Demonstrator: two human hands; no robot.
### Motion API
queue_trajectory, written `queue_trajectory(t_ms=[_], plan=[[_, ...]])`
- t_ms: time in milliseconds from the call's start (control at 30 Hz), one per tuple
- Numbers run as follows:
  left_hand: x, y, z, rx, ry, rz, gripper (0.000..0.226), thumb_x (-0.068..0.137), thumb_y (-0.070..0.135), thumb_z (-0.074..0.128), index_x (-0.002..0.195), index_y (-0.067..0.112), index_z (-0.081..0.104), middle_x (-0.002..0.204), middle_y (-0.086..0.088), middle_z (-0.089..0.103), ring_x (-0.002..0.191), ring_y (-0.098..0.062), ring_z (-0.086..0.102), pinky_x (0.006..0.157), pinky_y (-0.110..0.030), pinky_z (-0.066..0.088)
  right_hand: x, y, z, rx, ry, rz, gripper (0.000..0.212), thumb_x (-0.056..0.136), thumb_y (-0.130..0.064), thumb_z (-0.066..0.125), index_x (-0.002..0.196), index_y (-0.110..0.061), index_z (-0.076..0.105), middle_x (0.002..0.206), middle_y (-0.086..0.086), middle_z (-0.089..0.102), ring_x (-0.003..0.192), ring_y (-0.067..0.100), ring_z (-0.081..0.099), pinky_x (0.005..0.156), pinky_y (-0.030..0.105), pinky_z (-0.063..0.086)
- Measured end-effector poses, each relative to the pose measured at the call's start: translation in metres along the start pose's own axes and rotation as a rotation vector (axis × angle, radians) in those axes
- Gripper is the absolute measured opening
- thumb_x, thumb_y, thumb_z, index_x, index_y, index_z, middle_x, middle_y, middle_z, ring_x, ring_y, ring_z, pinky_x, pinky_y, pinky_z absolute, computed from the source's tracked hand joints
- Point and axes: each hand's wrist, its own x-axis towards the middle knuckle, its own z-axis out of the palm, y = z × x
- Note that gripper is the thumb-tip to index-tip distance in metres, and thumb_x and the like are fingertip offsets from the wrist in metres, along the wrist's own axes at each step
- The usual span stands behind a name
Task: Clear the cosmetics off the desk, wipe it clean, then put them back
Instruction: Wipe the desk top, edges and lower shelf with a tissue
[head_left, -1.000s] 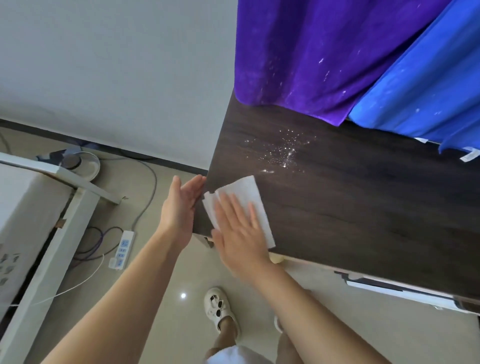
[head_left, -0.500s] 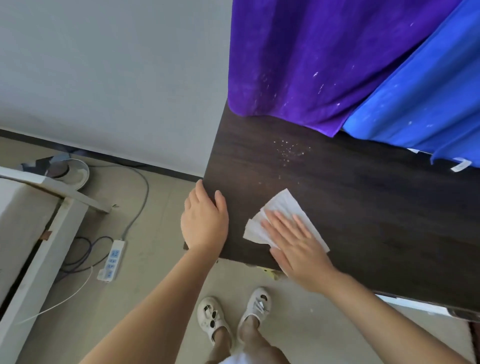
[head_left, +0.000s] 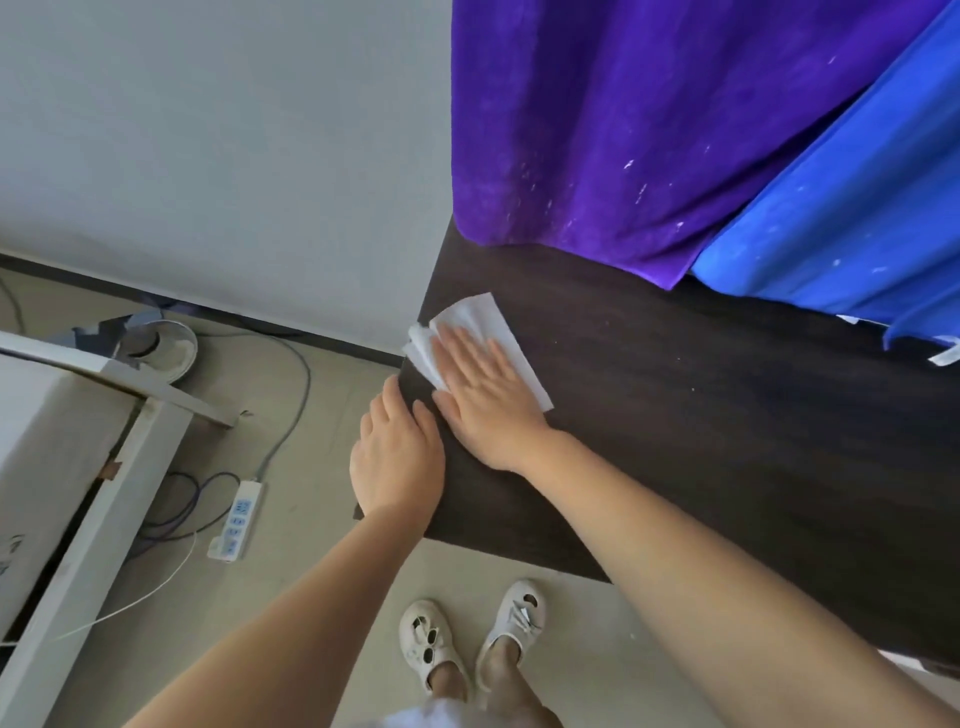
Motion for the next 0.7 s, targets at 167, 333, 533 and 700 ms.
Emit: queue_trajectory(t_ms=[167, 333, 533, 700], plan=[[0.000, 0.000, 0.000, 0.023, 0.018, 0.004, 0.042, 0.096, 0.027, 0.029, 0.136, 0.014, 0.033, 0.132, -0.006, 0.050, 0.116, -0.026, 0.047, 0.086, -0.041, 0.041, -0.053, 0.114, -0.021, -0.231, 0.215, 0.334, 0.058, 0.086, -0.024, 0.020, 0.144, -0.019, 0.023, 0.142, 0.007, 0.037, 0.129, 0.026, 0.033, 0.107, 0.039, 0.023], [0.002, -0.001, 0.001, 0.046, 0.012, 0.007, 0.044, 0.096, 0.029, 0.028, 0.137, 0.014, 0.030, 0.135, -0.005, 0.047, 0.117, -0.024, 0.047, 0.088, -0.040, 0.042, -0.024, 0.141, -0.034, 0.163, 0.278, 1.068, 0.058, 0.097, -0.029, 0.019, 0.146, -0.001, 0.005, 0.157, 0.017, 0.003, 0.145, 0.029, 0.002, 0.116, 0.048, 0.004], [0.002, 0.000, 0.003, 0.068, 0.020, 0.003, 0.043, 0.096, 0.029, 0.028, 0.137, 0.015, 0.031, 0.134, -0.004, 0.049, 0.117, -0.023, 0.047, 0.088, -0.038, 0.041, 0.107, 0.026, -0.026, 0.023, 0.177, 0.487, 0.058, 0.099, -0.033, 0.014, 0.146, 0.000, 0.004, 0.156, 0.019, 0.007, 0.145, 0.029, 0.005, 0.117, 0.043, 0.004], [0.003, 0.000, 0.002, 0.067, 0.014, -0.006, 0.043, 0.096, 0.031, 0.028, 0.137, 0.016, 0.030, 0.134, -0.002, 0.049, 0.116, -0.022, 0.047, 0.087, -0.037, 0.041, 0.120, 0.075, -0.046, 0.008, 0.032, 0.168, 0.052, 0.100, -0.031, 0.013, 0.148, -0.014, 0.001, 0.159, 0.004, 0.000, 0.145, 0.017, -0.002, 0.118, 0.037, -0.003]])
